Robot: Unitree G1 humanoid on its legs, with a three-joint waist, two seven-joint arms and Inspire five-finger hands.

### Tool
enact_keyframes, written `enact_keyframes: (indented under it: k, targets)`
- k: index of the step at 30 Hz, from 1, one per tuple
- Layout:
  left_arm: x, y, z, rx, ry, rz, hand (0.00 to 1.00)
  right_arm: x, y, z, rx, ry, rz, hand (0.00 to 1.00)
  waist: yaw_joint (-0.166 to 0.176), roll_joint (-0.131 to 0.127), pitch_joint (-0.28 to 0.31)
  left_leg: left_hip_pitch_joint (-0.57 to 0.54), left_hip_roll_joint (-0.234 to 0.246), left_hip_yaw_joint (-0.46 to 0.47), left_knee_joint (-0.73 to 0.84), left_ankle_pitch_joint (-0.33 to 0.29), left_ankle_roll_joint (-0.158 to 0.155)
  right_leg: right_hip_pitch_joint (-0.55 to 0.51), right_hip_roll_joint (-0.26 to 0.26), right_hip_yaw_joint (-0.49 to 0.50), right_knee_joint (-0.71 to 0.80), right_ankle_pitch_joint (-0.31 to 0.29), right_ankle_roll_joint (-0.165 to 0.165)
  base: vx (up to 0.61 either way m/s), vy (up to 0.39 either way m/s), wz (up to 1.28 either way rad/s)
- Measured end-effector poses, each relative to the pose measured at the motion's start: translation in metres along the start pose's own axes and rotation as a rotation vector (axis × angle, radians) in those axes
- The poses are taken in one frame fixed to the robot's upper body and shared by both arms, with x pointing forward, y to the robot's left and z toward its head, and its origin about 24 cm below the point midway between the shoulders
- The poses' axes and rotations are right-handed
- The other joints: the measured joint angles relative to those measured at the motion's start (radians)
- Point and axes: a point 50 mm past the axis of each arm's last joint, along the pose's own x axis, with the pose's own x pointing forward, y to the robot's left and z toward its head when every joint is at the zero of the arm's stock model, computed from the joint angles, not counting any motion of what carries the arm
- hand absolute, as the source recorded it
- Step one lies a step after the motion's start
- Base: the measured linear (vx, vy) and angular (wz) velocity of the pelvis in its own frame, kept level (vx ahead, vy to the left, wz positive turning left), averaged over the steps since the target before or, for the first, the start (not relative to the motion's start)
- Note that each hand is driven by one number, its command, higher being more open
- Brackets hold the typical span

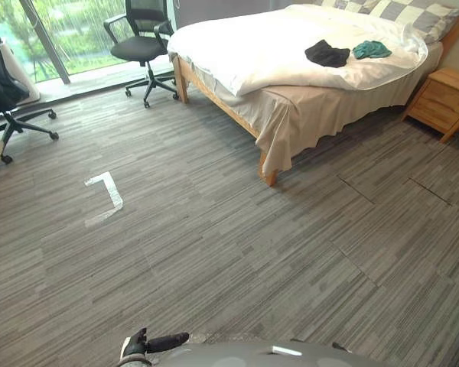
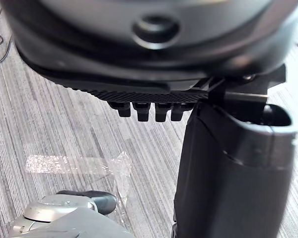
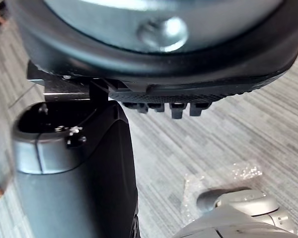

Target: Tidy up the quilt and then pick up the clothes from the bed and put them into the laundry hamper

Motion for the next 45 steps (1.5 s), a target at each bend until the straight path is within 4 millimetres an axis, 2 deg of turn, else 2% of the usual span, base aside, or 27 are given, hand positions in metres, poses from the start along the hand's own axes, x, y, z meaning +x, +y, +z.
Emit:
enact_keyframes:
  k: [5, 11, 21, 28, 31, 33, 35, 36, 37, 38, 39, 41, 43, 44, 45]
  targets:
    - [0.001, 0.0, 0.0, -0.001, 0.008, -0.003, 1.0, 0.0, 0.0, 0.001, 0.023, -0.001, 0.002, 1.0, -0.002, -0.001, 0.014, 0.06, -0.011, 0.004, -0.07, 0.017, 0.007, 0.045, -0.011, -0.011, -0.038, 0.012, 0.017, 0.07, 0.034, -0.04]
    - [0.001, -0.001, 0.001, 0.003, 0.003, -0.006, 1.0, 0.0, 0.0, 0.001, 0.051, 0.001, 0.0, 1.0, -0.002, 0.002, 0.024, 0.081, -0.017, 0.005, -0.094, 0.021, 0.007, 0.06, -0.017, -0.02, -0.053, 0.022, 0.034, 0.01, 0.004, -0.01]
    - [0.002, -0.003, 0.005, 0.008, -0.003, -0.013, 1.0, 0.001, 0.0, 0.004, 0.053, -0.007, 0.017, 1.0, -0.003, 0.006, 0.047, 0.099, -0.02, 0.016, -0.146, 0.056, 0.009, 0.046, -0.019, -0.02, -0.055, 0.022, 0.034, -0.05, -0.02, -0.03]
    - [0.002, -0.003, 0.006, 0.01, -0.005, -0.021, 1.0, 0.001, 0.0, 0.005, 0.052, -0.012, 0.017, 1.0, -0.004, 0.006, 0.049, 0.087, -0.021, 0.022, -0.148, 0.056, 0.01, 0.04, -0.019, -0.018, -0.072, 0.03, 0.027, -0.02, -0.017, -0.02]
    - [0.003, -0.006, 0.013, 0.011, -0.022, -0.036, 1.0, 0.002, 0.0, 0.016, 0.059, -0.039, 0.018, 1.0, -0.003, 0.013, 0.059, 0.049, -0.01, 0.053, -0.146, 0.055, 0.008, -0.036, -0.009, 0.008, -0.013, 0.02, 0.015, -0.03, -0.032, -0.33]
    - [0.004, -0.007, 0.019, 0.01, -0.037, -0.044, 1.0, 0.003, 0.002, 0.028, 0.092, -0.08, 0.024, 1.0, -0.007, 0.019, 0.093, 0.015, -0.006, 0.08, -0.135, 0.046, -0.002, -0.113, -0.006, 0.017, 0.079, -0.01, 0.011, -0.02, -0.045, -0.4]
    - [0.005, -0.009, 0.026, 0.006, -0.055, -0.05, 1.0, 0.003, 0.001, 0.032, 0.143, -0.096, 0.02, 1.0, -0.011, 0.02, 0.122, 0.001, -0.002, 0.099, -0.11, 0.024, -0.001, -0.176, -0.01, 0.001, 0.192, -0.052, 0.03, 0.0, -0.074, -0.29]
    - [0.005, -0.009, 0.027, 0.005, -0.059, -0.052, 1.0, 0.003, 0.001, 0.034, 0.188, -0.102, 0.02, 1.0, -0.022, 0.024, 0.133, 0.004, 0.007, 0.108, -0.091, 0.007, -0.001, -0.212, -0.01, -0.027, 0.279, -0.068, 0.05, 0.0, -0.07, -0.24]
    - [0.005, -0.01, 0.028, 0.004, -0.06, -0.053, 1.0, 0.002, 0.0, 0.036, 0.201, -0.109, 0.019, 1.0, -0.03, 0.027, 0.137, 0.006, 0.015, 0.113, -0.082, -0.001, -0.001, -0.239, -0.01, -0.049, 0.328, -0.071, 0.054, 0.02, -0.069, -0.29]
    - [0.005, -0.01, 0.029, 0.003, -0.062, -0.054, 1.0, 0.002, 0.001, 0.037, 0.229, -0.116, 0.016, 1.0, -0.034, 0.031, 0.144, 0.021, 0.03, 0.131, -0.07, -0.012, 0.005, -0.284, -0.026, -0.112, 0.452, -0.097, 0.028, 0.05, -0.041, -0.28]
    - [0.005, -0.011, 0.029, 0.002, -0.063, -0.055, 1.0, 0.002, 0.0, 0.036, 0.257, -0.114, 0.014, 1.0, -0.034, 0.033, 0.147, 0.027, 0.039, 0.138, -0.06, -0.023, 0.002, -0.304, -0.043, -0.147, 0.512, -0.106, 0.016, 0.09, -0.045, -0.37]
    - [0.006, -0.011, 0.031, 0.001, -0.066, -0.056, 1.0, 0.002, 0.0, 0.033, 0.357, -0.105, 0.008, 1.0, -0.042, 0.043, 0.149, 0.042, 0.081, 0.155, -0.025, -0.06, -0.023, -0.344, -0.1, -0.242, 0.608, -0.13, -0.009, 0.16, -0.071, -0.29]
    - [0.006, -0.01, 0.031, -0.003, -0.066, -0.054, 1.0, 0.002, 0.001, 0.033, 0.409, -0.108, 0.007, 1.0, -0.055, 0.048, 0.153, 0.057, 0.152, 0.175, -0.014, -0.089, -0.06, -0.366, -0.112, -0.299, 0.529, -0.138, -0.005, 0.24, -0.172, -0.37]
    - [0.006, -0.011, 0.031, -0.003, -0.066, -0.056, 1.0, 0.002, 0.001, 0.034, 0.425, -0.111, 0.008, 1.0, -0.058, 0.055, 0.156, 0.066, 0.186, 0.192, -0.014, -0.098, -0.078, -0.381, -0.104, -0.308, 0.465, -0.131, 0.006, 0.36, -0.305, -0.62]
    - [0.006, -0.012, 0.032, -0.004, -0.068, -0.063, 1.0, 0.002, 0.0, 0.037, 0.431, -0.122, 0.008, 1.0, -0.058, 0.065, 0.163, 0.085, 0.231, 0.22, -0.018, -0.107, -0.093, -0.406, -0.094, -0.315, 0.358, -0.099, 0.031, 0.44, -0.378, -0.71]
